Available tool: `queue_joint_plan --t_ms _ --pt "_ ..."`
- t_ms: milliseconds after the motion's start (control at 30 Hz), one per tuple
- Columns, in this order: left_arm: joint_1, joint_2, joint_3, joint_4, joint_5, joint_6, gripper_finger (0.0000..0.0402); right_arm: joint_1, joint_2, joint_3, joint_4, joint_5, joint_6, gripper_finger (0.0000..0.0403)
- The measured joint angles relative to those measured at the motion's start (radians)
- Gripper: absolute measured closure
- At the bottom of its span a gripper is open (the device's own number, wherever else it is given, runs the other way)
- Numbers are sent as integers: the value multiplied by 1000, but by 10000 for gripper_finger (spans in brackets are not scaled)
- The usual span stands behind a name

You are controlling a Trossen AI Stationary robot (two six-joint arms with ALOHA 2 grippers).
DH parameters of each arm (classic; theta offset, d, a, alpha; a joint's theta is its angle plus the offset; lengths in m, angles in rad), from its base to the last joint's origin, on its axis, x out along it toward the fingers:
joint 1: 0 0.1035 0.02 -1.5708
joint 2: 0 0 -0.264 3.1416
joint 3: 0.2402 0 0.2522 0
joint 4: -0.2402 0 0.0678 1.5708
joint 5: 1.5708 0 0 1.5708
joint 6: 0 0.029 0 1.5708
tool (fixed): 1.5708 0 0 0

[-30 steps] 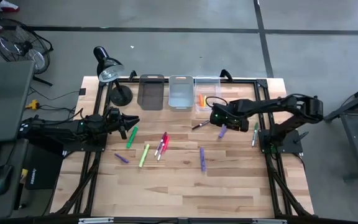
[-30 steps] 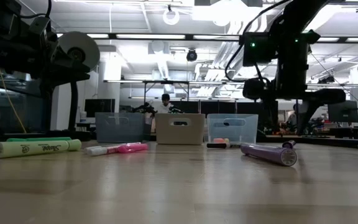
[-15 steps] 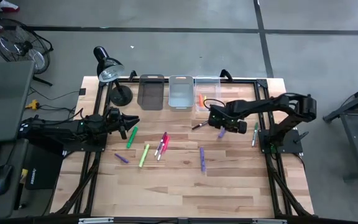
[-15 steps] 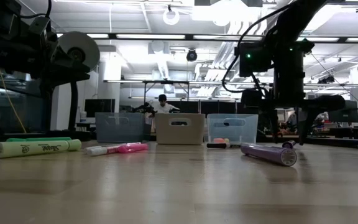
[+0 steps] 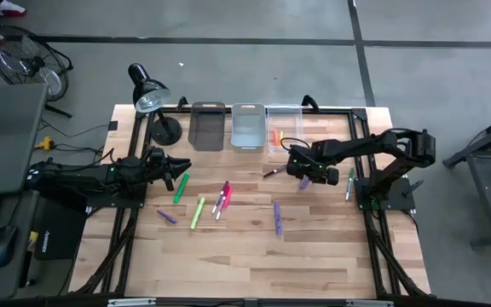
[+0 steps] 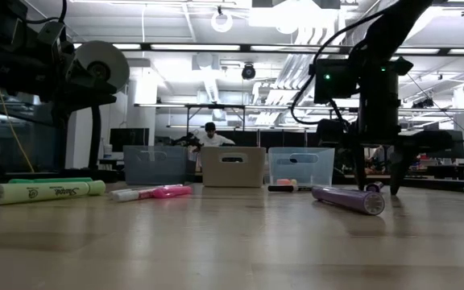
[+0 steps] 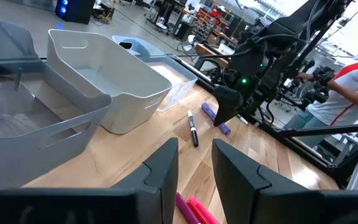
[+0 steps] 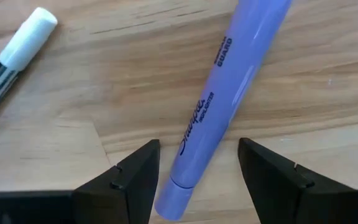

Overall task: Pick & Place Markers
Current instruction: Put the top violet highlighter into the white bin

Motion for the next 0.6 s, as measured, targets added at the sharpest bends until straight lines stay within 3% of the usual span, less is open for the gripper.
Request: queue_joint_plan --t_ms 333,600 --pt "0 0 0 -1 3 0 305 9 3 0 -27 -7 -82 203" --pt "0 0 0 0 5 0 305 10 4 -3 -44 -8 -134 268"
